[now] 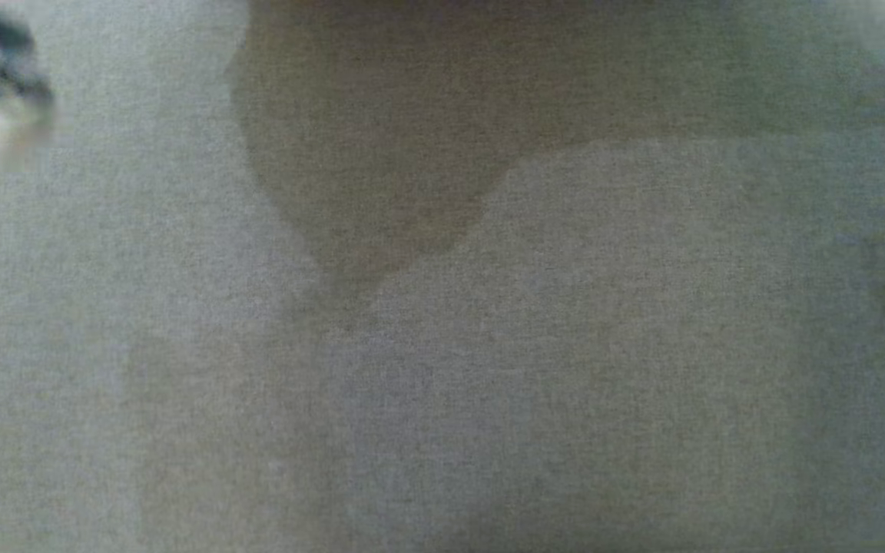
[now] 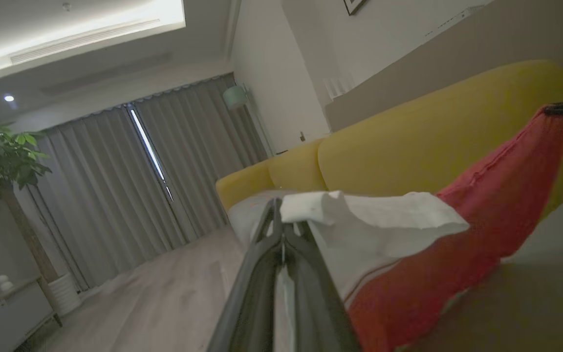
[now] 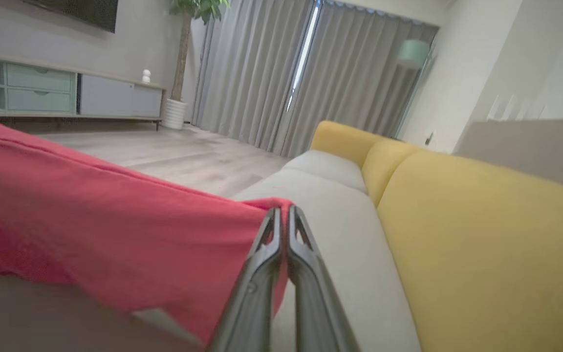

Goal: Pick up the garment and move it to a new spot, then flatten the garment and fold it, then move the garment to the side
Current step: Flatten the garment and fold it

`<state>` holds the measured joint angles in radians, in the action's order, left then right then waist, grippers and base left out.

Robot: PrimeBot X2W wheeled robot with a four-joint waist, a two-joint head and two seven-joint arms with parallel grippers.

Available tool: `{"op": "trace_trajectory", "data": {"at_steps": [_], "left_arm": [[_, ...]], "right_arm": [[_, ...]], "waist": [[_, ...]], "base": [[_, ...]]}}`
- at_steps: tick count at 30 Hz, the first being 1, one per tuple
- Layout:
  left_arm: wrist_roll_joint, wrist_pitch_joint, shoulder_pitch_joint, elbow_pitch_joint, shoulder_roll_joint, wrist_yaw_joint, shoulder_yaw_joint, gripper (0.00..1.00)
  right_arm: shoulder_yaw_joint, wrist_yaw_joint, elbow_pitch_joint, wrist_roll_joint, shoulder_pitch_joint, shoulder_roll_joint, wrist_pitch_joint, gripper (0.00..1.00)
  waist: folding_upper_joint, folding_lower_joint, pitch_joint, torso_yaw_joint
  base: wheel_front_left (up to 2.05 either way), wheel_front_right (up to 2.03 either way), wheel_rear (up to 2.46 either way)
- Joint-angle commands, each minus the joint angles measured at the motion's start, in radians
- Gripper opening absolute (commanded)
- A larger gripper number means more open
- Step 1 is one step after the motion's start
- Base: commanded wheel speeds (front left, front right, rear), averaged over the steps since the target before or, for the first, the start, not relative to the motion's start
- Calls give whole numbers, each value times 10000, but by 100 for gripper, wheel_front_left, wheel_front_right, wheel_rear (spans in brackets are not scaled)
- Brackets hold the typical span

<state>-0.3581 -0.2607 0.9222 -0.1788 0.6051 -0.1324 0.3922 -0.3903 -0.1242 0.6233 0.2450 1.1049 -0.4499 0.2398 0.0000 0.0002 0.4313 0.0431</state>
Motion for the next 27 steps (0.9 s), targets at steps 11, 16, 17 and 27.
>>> {"op": "trace_trajectory", "data": {"at_steps": [11, 16, 17, 27], "left_arm": [[326, -10, -5968, 2063, 51, 19, -1187, 0], [590, -10, -7932, 2252, -372, 18, -1299, 0], [657, -10, -8246, 2233, -412, 18, -1309, 0], [306, -10, -10473, 2192, -929, 18, -1327, 0]], "right_arm": [[823, -65, -1712, 1028, -5065, -246, 137, 0], [1448, -65, -2819, 1075, -7215, 8, -99, 0], [1576, -65, -3056, 1027, -7590, 75, -179, 0], [2859, -65, -4919, 405, -10759, 896, -848, 0]], "waist": [[0, -2, -644, -86], [0, -2, -1022, -161], [0, -2, -1078, -180], [0, -2, -1447, -246]], "base": [[0, 0, 0], [0, 0, 0], [0, 0, 0], [0, 0, 0]]}}
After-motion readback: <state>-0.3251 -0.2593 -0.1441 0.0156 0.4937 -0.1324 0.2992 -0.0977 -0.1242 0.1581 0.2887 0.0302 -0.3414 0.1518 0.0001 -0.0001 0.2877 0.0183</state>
